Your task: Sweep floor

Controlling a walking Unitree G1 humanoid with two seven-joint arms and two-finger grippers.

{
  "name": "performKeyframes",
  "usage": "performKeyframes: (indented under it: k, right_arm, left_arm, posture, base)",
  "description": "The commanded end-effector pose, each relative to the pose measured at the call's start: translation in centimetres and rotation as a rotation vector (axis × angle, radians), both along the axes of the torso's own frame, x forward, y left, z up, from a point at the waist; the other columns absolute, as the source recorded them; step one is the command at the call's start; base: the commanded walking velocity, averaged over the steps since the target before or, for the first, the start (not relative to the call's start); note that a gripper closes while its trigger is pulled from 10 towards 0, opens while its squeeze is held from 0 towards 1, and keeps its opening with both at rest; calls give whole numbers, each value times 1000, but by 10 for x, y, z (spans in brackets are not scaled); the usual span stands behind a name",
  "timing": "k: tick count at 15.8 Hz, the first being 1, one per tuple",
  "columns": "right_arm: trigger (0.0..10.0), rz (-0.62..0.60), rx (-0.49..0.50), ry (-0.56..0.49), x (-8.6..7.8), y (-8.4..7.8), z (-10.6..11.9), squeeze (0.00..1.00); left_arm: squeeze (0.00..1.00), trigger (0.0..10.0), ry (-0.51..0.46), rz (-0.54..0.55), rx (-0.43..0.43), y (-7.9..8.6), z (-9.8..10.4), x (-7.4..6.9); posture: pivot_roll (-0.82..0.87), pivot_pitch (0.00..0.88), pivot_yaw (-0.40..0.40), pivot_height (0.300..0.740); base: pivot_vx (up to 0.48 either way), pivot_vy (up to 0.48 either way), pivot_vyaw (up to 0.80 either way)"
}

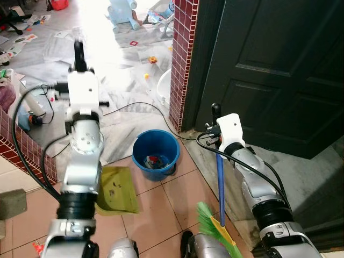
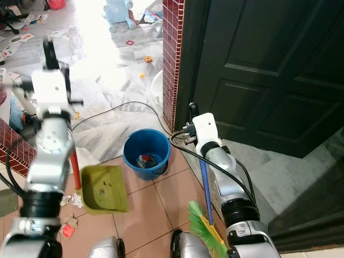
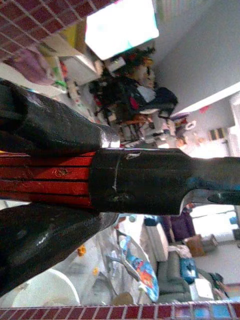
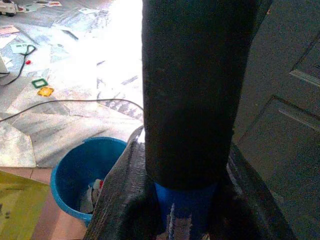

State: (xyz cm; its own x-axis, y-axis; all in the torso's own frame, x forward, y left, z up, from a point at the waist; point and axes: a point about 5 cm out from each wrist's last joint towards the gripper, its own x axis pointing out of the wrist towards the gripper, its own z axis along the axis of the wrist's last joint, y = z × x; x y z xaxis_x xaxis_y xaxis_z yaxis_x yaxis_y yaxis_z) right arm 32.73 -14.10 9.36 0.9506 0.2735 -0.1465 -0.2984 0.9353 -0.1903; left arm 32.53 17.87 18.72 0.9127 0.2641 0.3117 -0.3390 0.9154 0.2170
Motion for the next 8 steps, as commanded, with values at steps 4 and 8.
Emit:
performKeyframes:
  k: [4,8]
  right_arm:
    - [10000,36,60,-59,0,7,10,0]
    - [10000,60,107,-90,0,16,16,0]
  left_arm:
    - [0,10000,119,39,-154,2,-33,-7]
    - [0,10000,148,-19,-194,-18,-38,-10]
  posture:
    - [-56,105,-3,740]
    - [-50,107,8,740]
  base:
    - [0,73,0]
    - [0,480,0]
